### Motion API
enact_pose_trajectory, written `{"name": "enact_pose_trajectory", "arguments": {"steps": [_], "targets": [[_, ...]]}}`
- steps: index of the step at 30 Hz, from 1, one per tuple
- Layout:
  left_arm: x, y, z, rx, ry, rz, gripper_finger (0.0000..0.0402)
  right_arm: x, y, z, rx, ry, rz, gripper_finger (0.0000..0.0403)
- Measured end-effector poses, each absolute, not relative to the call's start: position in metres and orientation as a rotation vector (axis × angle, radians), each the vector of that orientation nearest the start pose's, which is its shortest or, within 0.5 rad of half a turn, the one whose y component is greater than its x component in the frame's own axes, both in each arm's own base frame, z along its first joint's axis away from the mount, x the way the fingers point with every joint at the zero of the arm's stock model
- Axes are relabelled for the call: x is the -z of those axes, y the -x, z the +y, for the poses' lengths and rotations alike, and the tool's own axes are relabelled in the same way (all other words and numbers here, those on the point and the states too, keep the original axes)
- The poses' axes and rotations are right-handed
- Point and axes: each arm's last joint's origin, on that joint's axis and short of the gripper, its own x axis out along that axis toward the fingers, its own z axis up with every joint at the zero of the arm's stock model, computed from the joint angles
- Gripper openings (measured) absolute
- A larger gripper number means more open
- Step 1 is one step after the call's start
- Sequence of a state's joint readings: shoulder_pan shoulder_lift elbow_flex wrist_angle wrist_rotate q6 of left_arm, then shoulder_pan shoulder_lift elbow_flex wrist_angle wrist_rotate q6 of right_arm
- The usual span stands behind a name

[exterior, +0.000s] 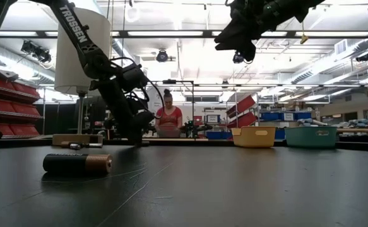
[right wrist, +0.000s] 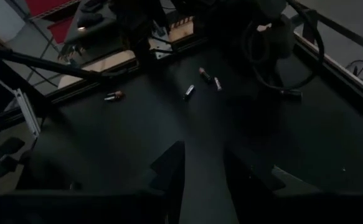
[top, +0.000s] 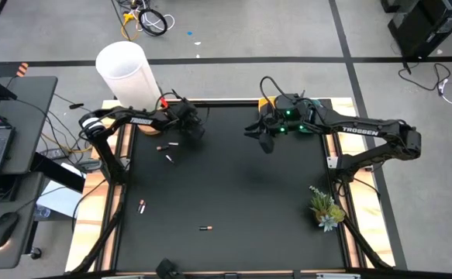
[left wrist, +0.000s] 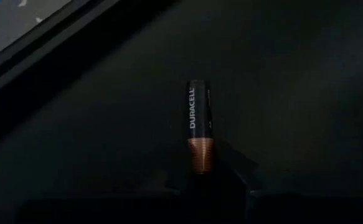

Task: Sort batteries
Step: Put the black battery into the yellow bin

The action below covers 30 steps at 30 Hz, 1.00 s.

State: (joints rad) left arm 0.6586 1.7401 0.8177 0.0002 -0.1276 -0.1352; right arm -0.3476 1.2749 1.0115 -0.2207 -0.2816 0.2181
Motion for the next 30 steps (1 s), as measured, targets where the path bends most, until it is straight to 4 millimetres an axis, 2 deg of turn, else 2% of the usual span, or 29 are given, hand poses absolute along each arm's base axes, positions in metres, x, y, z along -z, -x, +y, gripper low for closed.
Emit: {"name": "enact_pose_trajectory", "arguments": {"steps": [8,15,22,26,30], "targets": [[-0.129,-0.264,0.178,-0.637,0.380,0.859,0.0054,-0.303,-0.255,-0.087,0.146,-0.406,0.527,0.0119],[-0.133,-0.280,0.149,-0.466,0.368,0.847,0.0054,-0.280,-0.249,-0.089,0.147,-0.356,0.720,0.0119],[-0.152,-0.294,0.130,-0.370,0.335,0.733,0.0054,-0.232,-0.262,-0.091,0.044,-0.314,0.767,0.0120],[-0.167,-0.301,0.119,-0.301,0.363,0.634,0.0054,-0.220,-0.274,-0.092,-0.006,-0.252,0.777,0.0139],[-0.181,-0.310,0.109,-0.230,0.446,0.505,0.0054,-0.216,-0.285,-0.096,0.035,-0.181,0.753,0.0173]]}}
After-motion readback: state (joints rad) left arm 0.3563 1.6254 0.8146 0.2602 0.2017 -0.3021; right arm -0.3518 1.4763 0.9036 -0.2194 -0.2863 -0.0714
